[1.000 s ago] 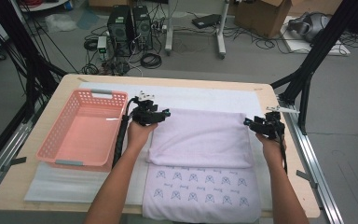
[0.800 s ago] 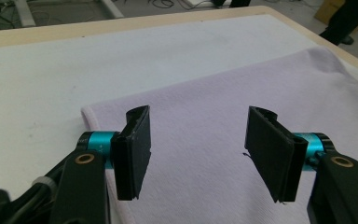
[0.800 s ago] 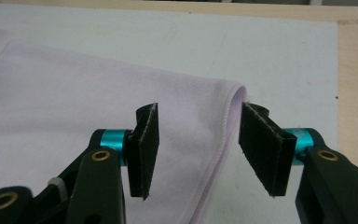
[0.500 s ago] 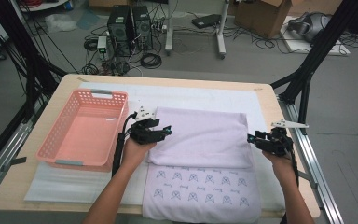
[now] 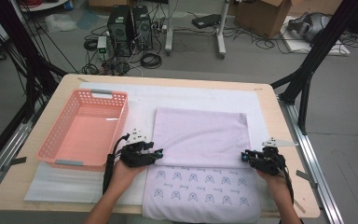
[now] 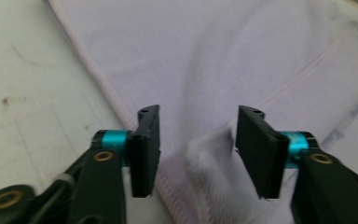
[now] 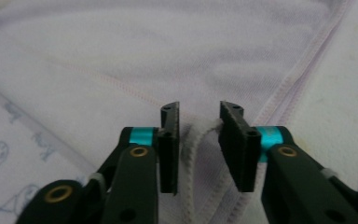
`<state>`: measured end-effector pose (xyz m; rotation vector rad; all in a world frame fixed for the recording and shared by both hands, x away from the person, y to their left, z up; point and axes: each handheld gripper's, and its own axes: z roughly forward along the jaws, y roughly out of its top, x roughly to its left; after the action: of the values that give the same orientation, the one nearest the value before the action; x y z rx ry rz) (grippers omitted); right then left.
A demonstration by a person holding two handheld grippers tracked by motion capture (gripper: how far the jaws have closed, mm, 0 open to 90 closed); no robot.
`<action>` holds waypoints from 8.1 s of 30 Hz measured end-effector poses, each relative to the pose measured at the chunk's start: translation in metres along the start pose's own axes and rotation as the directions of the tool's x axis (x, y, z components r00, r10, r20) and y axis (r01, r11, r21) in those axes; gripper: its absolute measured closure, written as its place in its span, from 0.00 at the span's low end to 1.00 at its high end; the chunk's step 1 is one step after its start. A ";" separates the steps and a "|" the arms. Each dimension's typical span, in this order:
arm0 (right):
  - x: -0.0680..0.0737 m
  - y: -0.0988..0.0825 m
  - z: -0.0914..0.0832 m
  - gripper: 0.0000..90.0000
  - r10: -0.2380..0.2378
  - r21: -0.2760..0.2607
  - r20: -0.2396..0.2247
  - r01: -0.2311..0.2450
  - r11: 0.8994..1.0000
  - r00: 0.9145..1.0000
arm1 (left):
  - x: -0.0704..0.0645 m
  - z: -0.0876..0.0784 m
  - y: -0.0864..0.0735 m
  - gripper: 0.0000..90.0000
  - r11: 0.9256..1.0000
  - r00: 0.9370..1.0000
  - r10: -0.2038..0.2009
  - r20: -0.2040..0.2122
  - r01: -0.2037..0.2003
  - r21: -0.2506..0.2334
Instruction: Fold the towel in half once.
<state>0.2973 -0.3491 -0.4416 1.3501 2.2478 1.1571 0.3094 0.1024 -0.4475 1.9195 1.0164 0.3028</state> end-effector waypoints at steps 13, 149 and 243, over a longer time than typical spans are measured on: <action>0.009 -0.013 -0.025 0.91 -0.005 -0.045 -0.001 0.005 0.999 1.000 | -0.012 -0.024 -0.006 0.93 0.994 0.999 0.046 0.007 -0.045 -0.101; 0.018 -0.025 -0.042 0.83 0.009 0.045 0.141 -0.015 0.999 0.990 | -0.003 -0.027 -0.015 0.54 0.986 0.999 -0.041 0.002 0.040 -0.160; -0.074 0.080 0.010 0.59 0.111 -0.148 0.192 -0.084 0.986 0.975 | 0.035 0.055 0.099 0.44 0.970 0.991 -0.082 -0.102 0.056 -0.237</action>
<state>0.3913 -0.3862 -0.4003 1.4643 1.9443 1.1305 0.4151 0.0708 -0.4038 1.6665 1.0682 0.4724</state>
